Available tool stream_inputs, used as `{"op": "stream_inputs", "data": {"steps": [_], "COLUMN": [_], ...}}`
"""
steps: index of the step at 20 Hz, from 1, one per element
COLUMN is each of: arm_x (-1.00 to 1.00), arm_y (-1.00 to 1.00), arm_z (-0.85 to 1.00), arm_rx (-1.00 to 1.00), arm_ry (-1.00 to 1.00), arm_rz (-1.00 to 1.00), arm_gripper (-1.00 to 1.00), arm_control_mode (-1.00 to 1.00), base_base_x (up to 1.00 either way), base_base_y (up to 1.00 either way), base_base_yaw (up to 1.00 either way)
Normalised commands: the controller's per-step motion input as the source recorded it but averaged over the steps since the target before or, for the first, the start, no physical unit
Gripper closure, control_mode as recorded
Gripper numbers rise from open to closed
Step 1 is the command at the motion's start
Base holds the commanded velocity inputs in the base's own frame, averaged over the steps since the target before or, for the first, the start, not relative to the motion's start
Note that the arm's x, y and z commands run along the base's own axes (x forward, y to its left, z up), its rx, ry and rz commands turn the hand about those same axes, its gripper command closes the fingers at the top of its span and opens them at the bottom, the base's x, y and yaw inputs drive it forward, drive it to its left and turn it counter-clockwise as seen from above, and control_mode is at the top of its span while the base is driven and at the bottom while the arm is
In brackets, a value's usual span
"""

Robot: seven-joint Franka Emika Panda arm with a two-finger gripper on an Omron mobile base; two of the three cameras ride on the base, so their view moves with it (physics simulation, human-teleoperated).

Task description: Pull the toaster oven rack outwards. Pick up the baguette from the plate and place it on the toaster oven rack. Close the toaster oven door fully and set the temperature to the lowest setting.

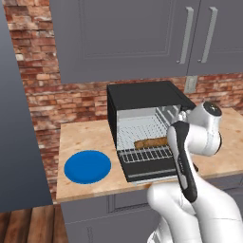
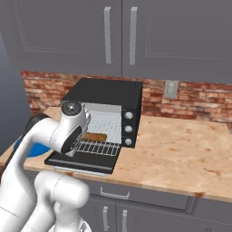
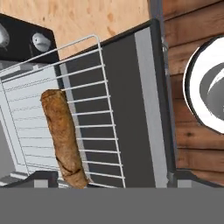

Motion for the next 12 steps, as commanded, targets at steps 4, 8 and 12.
{"op": "stream_inputs", "data": {"steps": [4, 8, 12], "arm_x": [-0.42, -0.22, -0.06], "arm_y": [-0.47, -0.52, -0.52], "arm_z": [0.0, -0.04, -0.15], "arm_rx": [0.0, -0.02, -0.07], "arm_ry": [0.39, 0.43, 0.34], "arm_rz": [0.05, 0.22, 0.35], "arm_gripper": [-1.0, -1.0, -1.0], "arm_control_mode": [-1.0, -1.0, -1.0], "base_base_x": [0.0, 0.0, 0.0], "base_base_y": [0.0, 0.0, 0.0], "base_base_yaw": [0.0, 0.0, 0.0]}}
